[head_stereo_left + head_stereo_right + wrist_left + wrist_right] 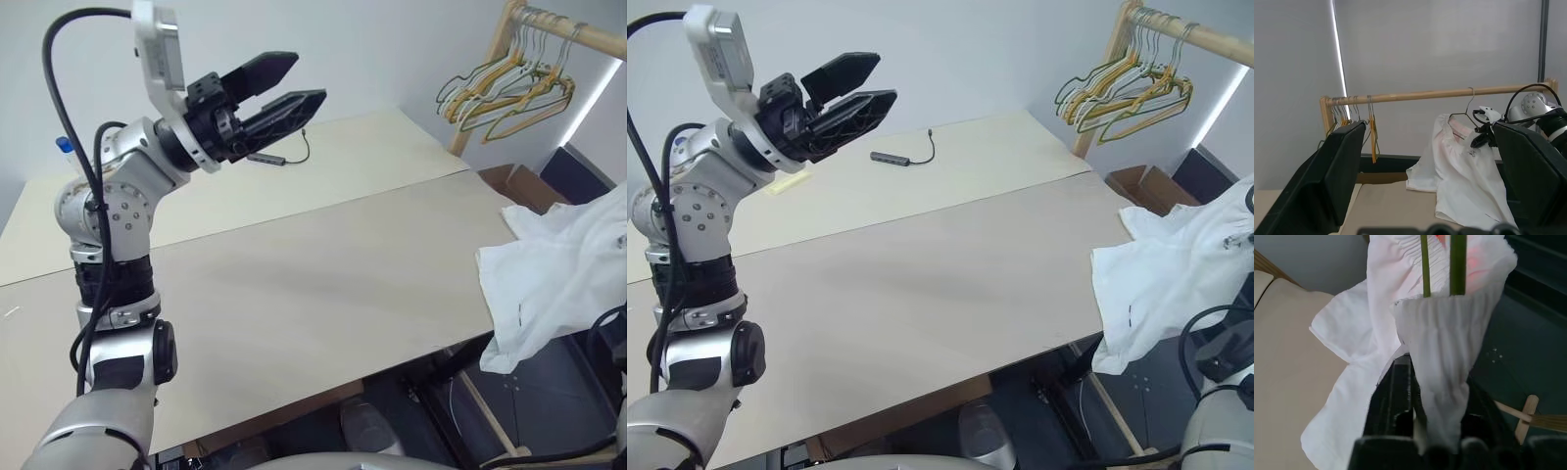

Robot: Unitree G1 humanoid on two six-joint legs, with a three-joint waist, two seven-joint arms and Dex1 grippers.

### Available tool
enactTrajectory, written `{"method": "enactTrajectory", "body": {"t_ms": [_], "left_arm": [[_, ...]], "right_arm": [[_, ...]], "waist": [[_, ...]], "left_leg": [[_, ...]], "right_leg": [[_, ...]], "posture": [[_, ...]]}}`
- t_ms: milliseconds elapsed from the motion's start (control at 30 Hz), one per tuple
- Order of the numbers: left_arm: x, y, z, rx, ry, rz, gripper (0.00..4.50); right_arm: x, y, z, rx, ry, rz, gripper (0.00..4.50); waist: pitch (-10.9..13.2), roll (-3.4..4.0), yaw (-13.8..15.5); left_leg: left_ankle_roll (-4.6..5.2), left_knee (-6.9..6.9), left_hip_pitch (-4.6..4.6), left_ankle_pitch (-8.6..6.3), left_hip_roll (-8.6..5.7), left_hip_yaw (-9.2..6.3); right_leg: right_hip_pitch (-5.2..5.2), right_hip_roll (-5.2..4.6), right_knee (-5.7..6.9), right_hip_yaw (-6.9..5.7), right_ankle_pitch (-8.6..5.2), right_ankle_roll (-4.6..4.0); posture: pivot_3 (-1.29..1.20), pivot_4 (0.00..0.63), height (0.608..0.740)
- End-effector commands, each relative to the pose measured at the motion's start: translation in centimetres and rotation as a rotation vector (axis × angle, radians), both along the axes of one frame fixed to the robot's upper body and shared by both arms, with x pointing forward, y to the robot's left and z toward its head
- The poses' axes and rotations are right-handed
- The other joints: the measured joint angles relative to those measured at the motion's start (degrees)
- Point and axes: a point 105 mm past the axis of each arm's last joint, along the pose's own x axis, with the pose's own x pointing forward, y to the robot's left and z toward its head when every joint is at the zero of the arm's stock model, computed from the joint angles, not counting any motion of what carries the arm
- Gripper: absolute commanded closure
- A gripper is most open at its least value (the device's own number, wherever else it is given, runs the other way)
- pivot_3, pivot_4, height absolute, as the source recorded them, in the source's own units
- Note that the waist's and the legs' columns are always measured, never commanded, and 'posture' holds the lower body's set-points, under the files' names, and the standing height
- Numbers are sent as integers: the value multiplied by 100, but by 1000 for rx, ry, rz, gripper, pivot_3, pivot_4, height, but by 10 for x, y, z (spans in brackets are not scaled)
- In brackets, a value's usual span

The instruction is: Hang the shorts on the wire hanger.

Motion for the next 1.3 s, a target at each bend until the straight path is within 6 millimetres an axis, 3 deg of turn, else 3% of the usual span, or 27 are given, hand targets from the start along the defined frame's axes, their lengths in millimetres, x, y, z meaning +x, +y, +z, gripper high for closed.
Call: {"method": "enactTrajectory", "body": {"t_ms": [33, 200, 267, 467, 600, 700, 767, 833, 900, 1033, 1100, 1200, 1300], "left_arm": [[-7, -1, 8, 2, -40, -15, 0], [-6, -1, 9, 3, -42, -14, 0], [-6, -1, 9, 7, -44, -18, 0], [0, 2, 9, 12, -43, 14, 0], [5, 4, 4, 22, -32, 44, 0], [9, 8, -2, 36, -39, 91, 0], [13, 14, -8, 54, -43, 153, 0], [13, 20, -22, 113, -51, 195, 0], [11, 25, -37, 186, -61, 222, 0], [2, 42, -75, 327, -30, 284, 0], [-10, 48, -89, 393, -17, 280, 0], [-26, 54, -104, 460, 4, 270, 0], [-36, 59, -114, 504, 17, 280, 0]], "right_arm": [[2, -3, 20, -136, -49, 0, 2385], [0, -4, 36, -306, -81, 1, 683], [1, -3, 51, -426, -141, -15, 21], [-7, 17, 92, -852, -355, -118, 21], [-10, 34, 106, -956, -494, -136, 21], [-15, 63, 133, -1051, -718, -95, 21], [-13, 95, 149, -1048, -885, 63, 21], [1, 136, 148, -994, -975, 354, 21], [12, 165, 137, -903, -1003, 586, 21], [34, 239, 88, -717, -902, 1225, 21], [40, 262, 68, -635, -842, 1449, 21], [46, 282, 52, -580, -785, 1655, 21], [51, 293, 44, -547, -755, 1766, 21]], "waist": [[0, 0, -1], [0, 3, -7], [0, 3, -9], [-1, 3, -9], [-1, 3, -8], [-1, 4, -11], [0, 4, -11], [1, 2, -29], [4, -6, -42], [8, -15, 35], [15, -25, 138], [30, -34, 388], [39, -35, 734]], "left_leg": [[0, 0, 0, 0, 0, 0], [1, -2, -1, -1, 1, -1], [1, -2, -1, -1, 1, -3], [-1, -2, 0, -2, 4, -7], [-1, 0, 5, -2, 2, -9], [-1, -1, 20, -3, 3, -9], [-1, -5, 26, -3, 3, -9], [-2, -14, 38, -3, 5, -8], [-3, -31, 65, -3, 10, -5], [-3, -35, 72, -3, 18, -9], [-3, -37, 71, -4, 18, -9], [-3, -41, 68, -4, 19, -10], [-4, -44, 63, -5, 19, -12]], "right_leg": [[0, 0, 0, 0, 0, 0], [0, 0, 1, 5, -2, 4], [1, 0, 2, 4, -2, 6], [-1, 0, 3, 4, -7, 15], [-3, -2, 4, 5, -2, 12], [-3, -2, 4, 6, 4, 3], [-3, -1, 6, 7, 3, 4], [2, 1, 5, 11, 1, 7], [17, 10, 1, 18, -3, 15], [20, 19, -1, 20, 1, 7], [14, 19, -3, 22, 5, 0], [3, 18, -4, 23, 18, -23], [-9, 14, -9, 19, 23, -32]], "posture": [[-312, 0, 740], [-316, 0, 740], [-319, 0, 740], [-327, 0, 740], [-325, 0, 740], [-310, 0, 740], [-299, 0, 740], [-279, 0, 740], [-245, 0, 740], [-186, 0, 740], [-143, 0, 740], [-90, 0, 740], [-53, 0, 740]]}}
